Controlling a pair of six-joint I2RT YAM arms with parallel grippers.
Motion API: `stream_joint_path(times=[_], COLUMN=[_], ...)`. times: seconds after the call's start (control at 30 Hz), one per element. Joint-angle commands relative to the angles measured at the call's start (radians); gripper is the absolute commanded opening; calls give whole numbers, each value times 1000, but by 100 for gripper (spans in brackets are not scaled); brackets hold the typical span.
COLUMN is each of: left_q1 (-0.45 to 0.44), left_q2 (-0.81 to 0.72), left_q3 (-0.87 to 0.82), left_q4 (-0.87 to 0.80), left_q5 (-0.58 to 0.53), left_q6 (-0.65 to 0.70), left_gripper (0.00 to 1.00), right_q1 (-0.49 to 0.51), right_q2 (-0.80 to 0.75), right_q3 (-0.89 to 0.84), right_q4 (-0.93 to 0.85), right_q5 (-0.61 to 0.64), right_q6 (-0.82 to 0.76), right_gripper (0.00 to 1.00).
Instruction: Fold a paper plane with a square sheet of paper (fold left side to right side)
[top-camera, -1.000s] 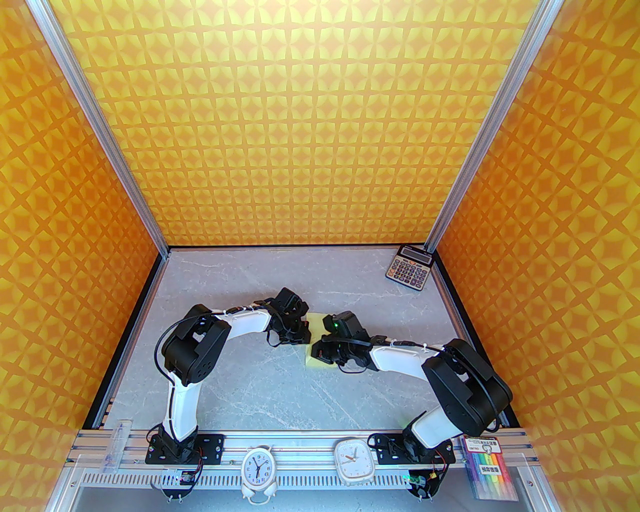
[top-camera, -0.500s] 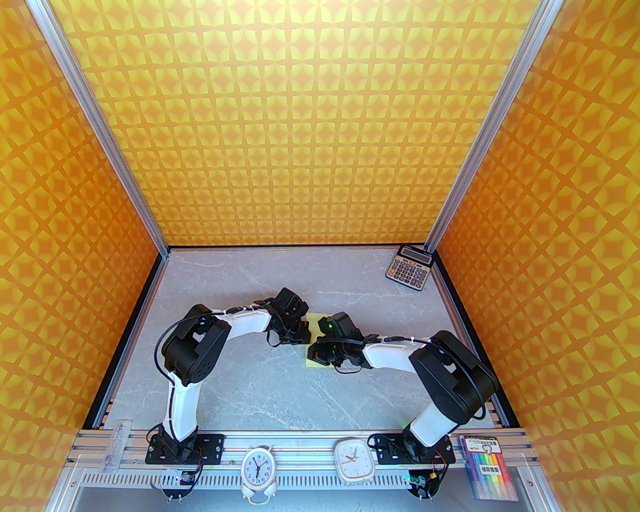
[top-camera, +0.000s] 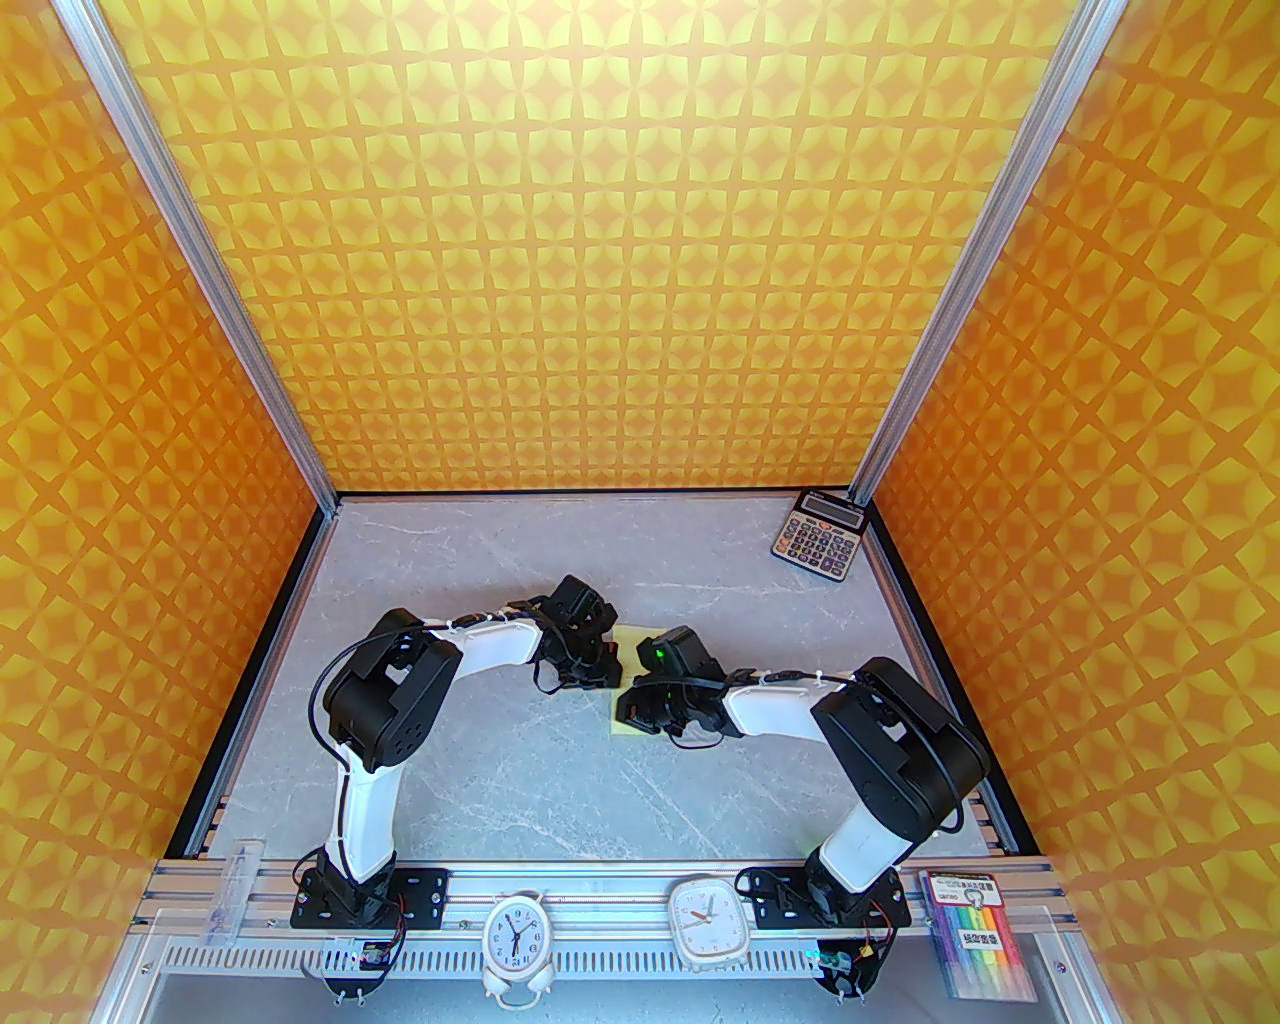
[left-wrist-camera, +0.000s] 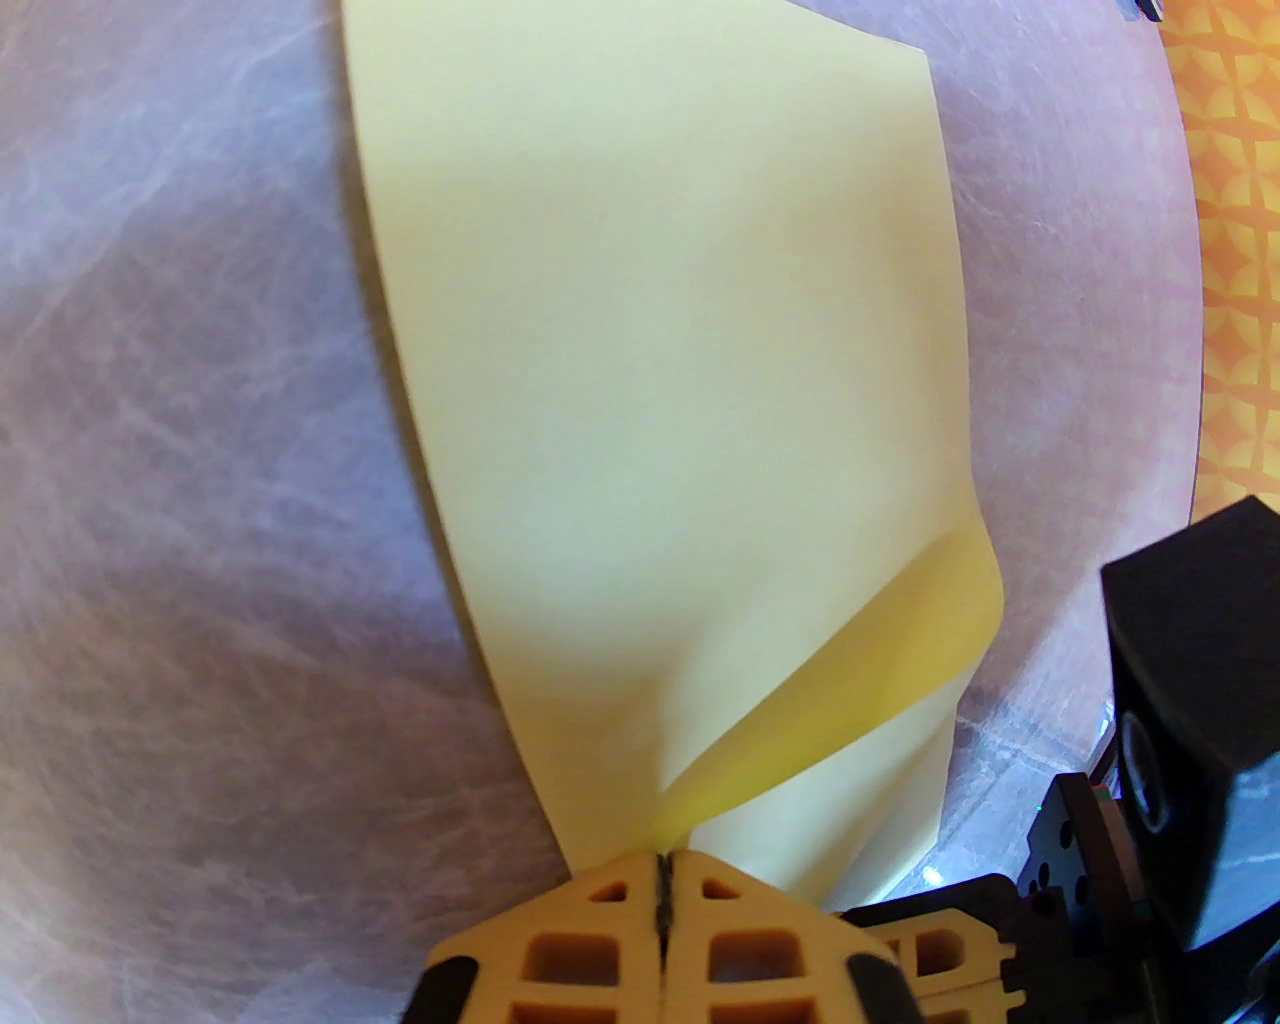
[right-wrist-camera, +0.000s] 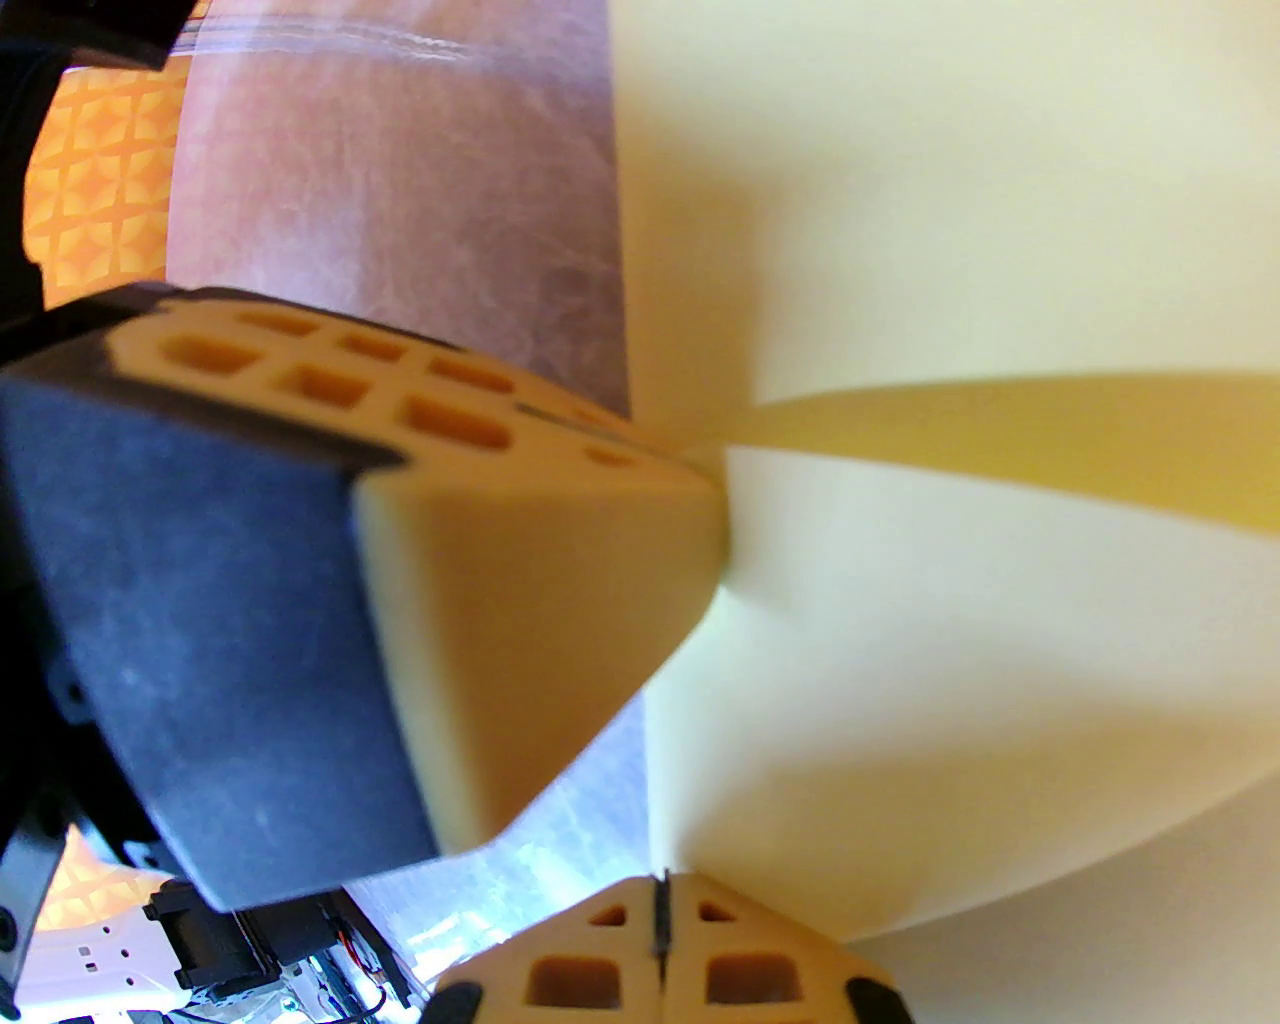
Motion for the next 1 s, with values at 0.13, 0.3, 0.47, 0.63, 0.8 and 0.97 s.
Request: stream_joint_path(times=[0.13, 0.3, 0.47, 0.63, 0.8, 0.97], left_q1=[-2, -2, -2, -2, -2, -3], left_q2=[22, 26, 29, 31, 31, 27], left_q3=[-5, -7, -7, -12, -13, -19], left_q4=[-17, -14, -11, -10, -9, -8], left_q5=[-18, -18, -19, -19, -19, -18], left_q6=[-5, -12, -14, -15, -18, -13], left_gripper=[0, 0, 0, 0, 0, 0], right_q1=[20, 35, 56, 80, 121, 131], right_q2=[22, -15, -25, -15, 1, -59], right_q3=[-16, -23, -41, -48, -46, -19], right_q4=[-15, -41, -49, -43, -25, -85], right_q5=[9, 4, 1, 11, 3, 56], right_q6=[-15, -19, -15, -1, 14, -9], right_gripper=[1, 1, 1, 2, 1, 1])
